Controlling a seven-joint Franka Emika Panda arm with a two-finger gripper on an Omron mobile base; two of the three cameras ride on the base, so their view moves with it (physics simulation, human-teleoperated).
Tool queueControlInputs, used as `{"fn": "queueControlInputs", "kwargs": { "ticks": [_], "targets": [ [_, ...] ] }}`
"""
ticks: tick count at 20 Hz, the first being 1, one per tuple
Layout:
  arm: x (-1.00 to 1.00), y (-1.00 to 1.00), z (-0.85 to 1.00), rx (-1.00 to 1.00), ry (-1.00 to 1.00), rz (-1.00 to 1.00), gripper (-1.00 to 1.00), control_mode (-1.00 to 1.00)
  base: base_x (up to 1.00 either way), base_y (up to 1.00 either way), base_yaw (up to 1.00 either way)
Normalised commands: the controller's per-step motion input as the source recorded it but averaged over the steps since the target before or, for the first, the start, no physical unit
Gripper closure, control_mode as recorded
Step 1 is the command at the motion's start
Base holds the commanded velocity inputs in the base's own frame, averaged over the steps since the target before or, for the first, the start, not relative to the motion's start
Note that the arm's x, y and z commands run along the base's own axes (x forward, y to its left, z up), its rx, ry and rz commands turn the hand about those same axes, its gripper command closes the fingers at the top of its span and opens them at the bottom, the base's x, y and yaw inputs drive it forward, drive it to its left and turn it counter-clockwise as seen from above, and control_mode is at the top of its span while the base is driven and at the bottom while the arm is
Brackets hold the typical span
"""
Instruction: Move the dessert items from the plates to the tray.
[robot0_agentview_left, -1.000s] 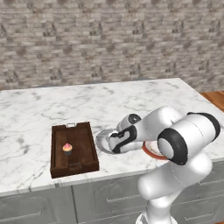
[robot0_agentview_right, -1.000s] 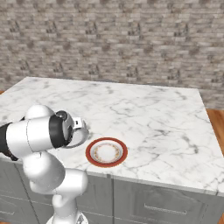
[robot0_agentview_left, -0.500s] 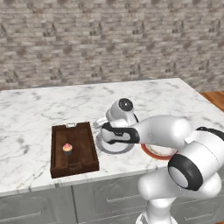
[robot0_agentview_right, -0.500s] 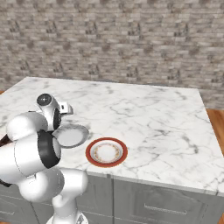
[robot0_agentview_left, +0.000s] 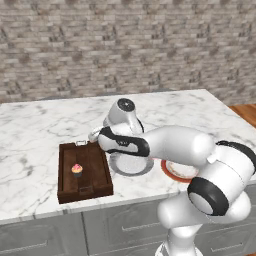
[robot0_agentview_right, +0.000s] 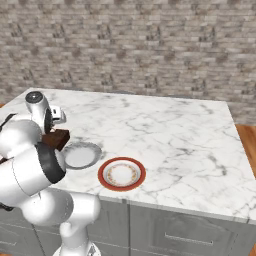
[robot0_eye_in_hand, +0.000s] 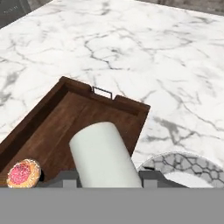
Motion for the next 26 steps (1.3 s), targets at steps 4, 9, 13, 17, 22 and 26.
{"fn": "queueControlInputs", "kwargs": {
  "ticks": [4, 9, 13, 17, 22, 26],
  "targets": [
    [-0.15, 0.92, -0.6, -0.01, 0.03, 0.16, 1.0, -1.0, 0.0, 0.0, 0.0],
    [-0.19, 0.34, -0.85, -0.16, 0.04, 0.14, 1.0, -1.0, 0.0, 0.0, 0.0],
    [-0.29, -0.41, -0.66, -0.16, -0.02, 0.07, 1.0, -1.0, 0.0, 0.0, 0.0],
    [0.0, 0.0, -0.02, -0.02, 0.0, 0.0, -1.0, -1.0, 0.0, 0.0, 0.0],
    [0.0, -0.01, 0.32, 0.03, 0.0, -0.01, -1.0, -1.0, 0.0, 0.0, 0.0],
    [0.04, -0.04, 0.95, 0.12, 0.0, -0.03, -1.0, -1.0, 0.0, 0.0, 0.0]
  ]
}}
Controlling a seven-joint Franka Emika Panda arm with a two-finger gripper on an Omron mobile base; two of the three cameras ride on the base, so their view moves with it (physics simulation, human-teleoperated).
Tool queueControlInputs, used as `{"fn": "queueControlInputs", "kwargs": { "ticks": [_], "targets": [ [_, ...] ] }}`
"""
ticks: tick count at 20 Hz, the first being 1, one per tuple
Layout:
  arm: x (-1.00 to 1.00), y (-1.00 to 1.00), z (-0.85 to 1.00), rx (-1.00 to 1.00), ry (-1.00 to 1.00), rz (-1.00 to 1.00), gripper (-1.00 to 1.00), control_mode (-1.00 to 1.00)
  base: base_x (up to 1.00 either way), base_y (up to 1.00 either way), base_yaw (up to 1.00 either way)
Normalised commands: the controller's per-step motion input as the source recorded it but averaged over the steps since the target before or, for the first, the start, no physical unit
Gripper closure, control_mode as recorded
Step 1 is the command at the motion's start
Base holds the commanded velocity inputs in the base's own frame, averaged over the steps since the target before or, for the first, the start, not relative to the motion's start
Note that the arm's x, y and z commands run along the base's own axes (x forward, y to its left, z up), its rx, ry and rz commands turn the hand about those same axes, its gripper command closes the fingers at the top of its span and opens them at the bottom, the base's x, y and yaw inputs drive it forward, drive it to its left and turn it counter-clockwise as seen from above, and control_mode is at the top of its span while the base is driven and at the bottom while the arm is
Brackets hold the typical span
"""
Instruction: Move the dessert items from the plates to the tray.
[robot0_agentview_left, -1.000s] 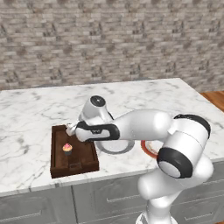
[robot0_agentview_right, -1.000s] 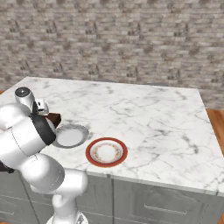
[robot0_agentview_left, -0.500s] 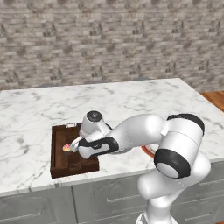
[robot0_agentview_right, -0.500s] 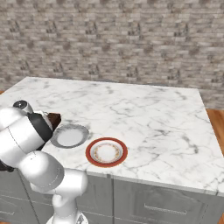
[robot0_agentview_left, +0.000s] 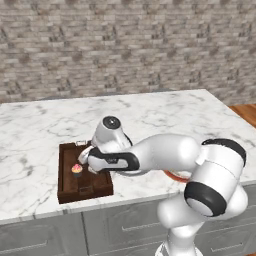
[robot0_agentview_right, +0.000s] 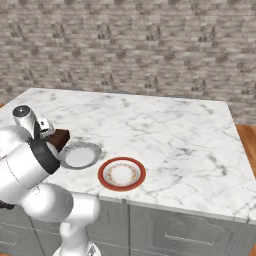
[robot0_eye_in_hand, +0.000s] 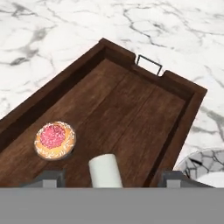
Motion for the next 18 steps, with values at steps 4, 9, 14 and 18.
{"fn": "queueControlInputs", "kwargs": {
  "ticks": [4, 9, 14, 18],
  "targets": [
    [-0.02, -0.21, 0.94, 0.12, 0.0, -0.06, -1.0, -1.0, 0.0, 0.0, 0.0],
    [-0.92, -0.92, 0.19, 0.12, -0.05, 0.0, -1.0, -1.0, 0.0, 0.0, 0.0],
    [-1.0, -1.0, 0.09, 0.06, -0.31, 0.0, -1.0, -1.0, 0.0, 0.0, 0.0],
    [-0.62, -0.42, 0.1, -0.01, -0.18, -0.02, -1.0, -1.0, 0.0, 0.0, 0.0]
  ]
}}
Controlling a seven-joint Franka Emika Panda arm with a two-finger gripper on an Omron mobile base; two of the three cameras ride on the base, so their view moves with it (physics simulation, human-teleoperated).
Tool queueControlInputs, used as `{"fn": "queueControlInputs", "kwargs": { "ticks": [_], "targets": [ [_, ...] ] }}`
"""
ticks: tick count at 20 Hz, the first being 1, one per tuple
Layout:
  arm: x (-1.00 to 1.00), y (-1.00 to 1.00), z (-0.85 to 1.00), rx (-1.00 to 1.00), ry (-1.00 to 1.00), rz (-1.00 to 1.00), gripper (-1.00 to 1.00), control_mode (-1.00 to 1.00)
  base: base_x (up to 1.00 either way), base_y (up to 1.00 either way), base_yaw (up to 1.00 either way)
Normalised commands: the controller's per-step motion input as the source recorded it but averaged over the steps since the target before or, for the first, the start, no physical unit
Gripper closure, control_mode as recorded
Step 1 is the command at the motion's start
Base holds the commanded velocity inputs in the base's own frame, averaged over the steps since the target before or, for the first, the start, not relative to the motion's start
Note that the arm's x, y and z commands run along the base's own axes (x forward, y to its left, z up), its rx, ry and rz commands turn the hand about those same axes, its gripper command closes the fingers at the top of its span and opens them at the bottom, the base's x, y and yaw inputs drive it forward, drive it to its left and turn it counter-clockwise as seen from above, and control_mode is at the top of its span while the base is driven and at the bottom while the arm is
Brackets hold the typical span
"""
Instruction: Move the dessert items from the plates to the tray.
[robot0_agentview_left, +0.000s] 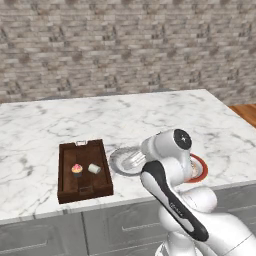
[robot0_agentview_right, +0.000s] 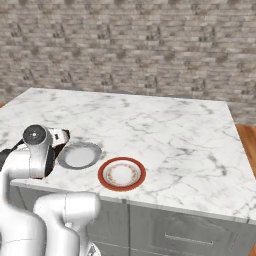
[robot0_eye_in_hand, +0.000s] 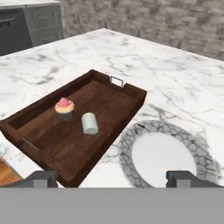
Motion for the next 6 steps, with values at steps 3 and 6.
{"fn": "queueControlInputs", "kwargs": {
  "ticks": [3, 6],
  "targets": [
    [-0.04, -0.03, 0.0, 0.02, 0.0, 0.0, -1.0, -1.0, 0.0, 0.0, 0.0],
    [-0.35, -0.02, 0.2, 0.0, -0.24, 0.0, -1.0, -1.0, 0.0, 0.0, 0.0]
  ]
}}
